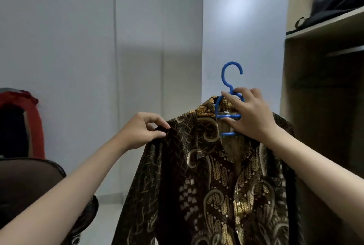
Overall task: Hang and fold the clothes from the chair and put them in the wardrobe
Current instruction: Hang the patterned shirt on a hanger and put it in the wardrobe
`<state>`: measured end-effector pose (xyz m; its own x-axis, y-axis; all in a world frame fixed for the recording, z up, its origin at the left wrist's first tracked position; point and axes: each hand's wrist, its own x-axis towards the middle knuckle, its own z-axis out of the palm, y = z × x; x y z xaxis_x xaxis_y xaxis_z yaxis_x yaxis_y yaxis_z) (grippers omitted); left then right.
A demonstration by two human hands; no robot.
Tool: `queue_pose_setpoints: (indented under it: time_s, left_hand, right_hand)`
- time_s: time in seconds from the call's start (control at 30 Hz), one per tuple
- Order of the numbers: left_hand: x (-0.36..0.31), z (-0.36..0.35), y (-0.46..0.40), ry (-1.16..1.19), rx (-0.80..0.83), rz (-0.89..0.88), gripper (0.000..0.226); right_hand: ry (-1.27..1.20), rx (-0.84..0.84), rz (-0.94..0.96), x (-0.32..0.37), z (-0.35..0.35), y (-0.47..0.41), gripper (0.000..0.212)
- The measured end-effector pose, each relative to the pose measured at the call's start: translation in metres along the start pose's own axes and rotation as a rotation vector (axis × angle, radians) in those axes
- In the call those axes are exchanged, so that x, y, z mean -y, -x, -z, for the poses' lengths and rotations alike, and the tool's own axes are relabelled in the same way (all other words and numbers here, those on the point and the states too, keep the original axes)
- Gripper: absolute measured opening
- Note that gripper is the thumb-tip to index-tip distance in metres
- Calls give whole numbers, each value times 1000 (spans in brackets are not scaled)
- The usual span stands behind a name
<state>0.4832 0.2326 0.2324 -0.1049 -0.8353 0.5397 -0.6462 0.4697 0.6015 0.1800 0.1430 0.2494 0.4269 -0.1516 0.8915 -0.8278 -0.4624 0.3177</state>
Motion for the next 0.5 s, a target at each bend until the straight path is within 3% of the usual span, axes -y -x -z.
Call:
queue_pose_setpoints:
  time_s: [0.33, 0.5]
  left_hand:
    - [-42, -134, -72, 255, 34, -61, 33]
    - [-43, -189, -102, 312, 71, -70, 31]
  right_hand:
    - [-114, 141, -295, -97, 24, 58, 64]
    - [-281, 286, -479, -132, 6, 69, 80]
